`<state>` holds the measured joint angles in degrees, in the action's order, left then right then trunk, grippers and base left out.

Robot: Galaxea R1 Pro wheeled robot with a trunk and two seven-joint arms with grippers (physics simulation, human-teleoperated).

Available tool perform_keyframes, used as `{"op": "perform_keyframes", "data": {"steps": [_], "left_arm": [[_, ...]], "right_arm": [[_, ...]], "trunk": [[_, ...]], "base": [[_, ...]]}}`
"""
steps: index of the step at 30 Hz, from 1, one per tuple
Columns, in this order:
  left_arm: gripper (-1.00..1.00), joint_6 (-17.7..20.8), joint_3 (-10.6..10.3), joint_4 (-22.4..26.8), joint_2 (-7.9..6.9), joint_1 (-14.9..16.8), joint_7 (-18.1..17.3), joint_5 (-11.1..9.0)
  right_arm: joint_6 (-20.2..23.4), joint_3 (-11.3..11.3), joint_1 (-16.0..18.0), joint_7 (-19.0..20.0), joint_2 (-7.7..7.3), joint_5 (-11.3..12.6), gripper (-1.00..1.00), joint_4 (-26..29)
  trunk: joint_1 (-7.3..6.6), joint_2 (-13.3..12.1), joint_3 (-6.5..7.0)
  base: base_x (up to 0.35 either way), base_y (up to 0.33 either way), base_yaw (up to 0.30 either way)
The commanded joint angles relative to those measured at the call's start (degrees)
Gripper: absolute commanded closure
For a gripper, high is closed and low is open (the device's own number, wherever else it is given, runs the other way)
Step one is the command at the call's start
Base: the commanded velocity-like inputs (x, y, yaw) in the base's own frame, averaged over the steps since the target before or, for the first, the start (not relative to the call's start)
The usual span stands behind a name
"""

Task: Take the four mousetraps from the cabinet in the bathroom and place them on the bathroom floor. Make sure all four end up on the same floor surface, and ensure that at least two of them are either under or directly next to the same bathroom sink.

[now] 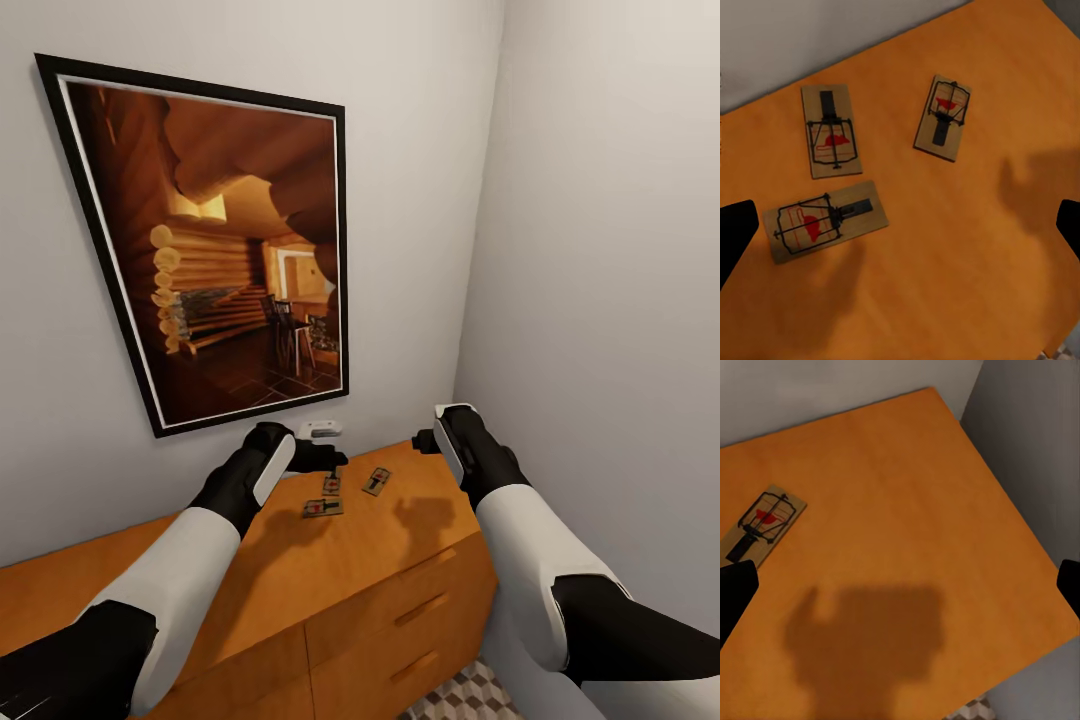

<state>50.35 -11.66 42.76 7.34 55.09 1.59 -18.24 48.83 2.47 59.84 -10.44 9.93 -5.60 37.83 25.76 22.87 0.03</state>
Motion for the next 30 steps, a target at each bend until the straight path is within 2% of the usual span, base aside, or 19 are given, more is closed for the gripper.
{"op": "perform_keyframes", "data": {"steps": [1,13,23,30], "left_arm": [[-1.00,0.2,-0.1,0.0,-0.04,0.0,0.2,-0.2],[-1.00,0.2,0.0,-0.4,-0.81,0.0,0.5,-0.2],[-1.00,0.2,0.1,-0.8,-4.31,0.0,0.6,-0.3],[-1.00,0.1,0.0,-0.9,-5.34,0.0,0.5,-0.4]], "right_arm": [[0.2,0.3,0.0,0.2,0.07,-0.6,-1.00,0.0],[-0.1,0.4,0.0,0.1,0.07,-0.3,-1.00,-0.2],[-1.5,0.5,0.0,0.0,0.07,0.4,-1.00,-0.9],[-3.1,0.6,0.0,0.0,0.07,0.6,-1.00,-2.1]], "trunk": [[0.02,0.0,-0.03],[0.02,0.0,-0.03],[0.02,0.0,-0.03],[0.02,0.0,-0.03]], "base": [[0.000,0.000,0.000],[0.000,0.000,0.000],[0.000,0.000,0.000],[0.000,0.000,0.000]]}}
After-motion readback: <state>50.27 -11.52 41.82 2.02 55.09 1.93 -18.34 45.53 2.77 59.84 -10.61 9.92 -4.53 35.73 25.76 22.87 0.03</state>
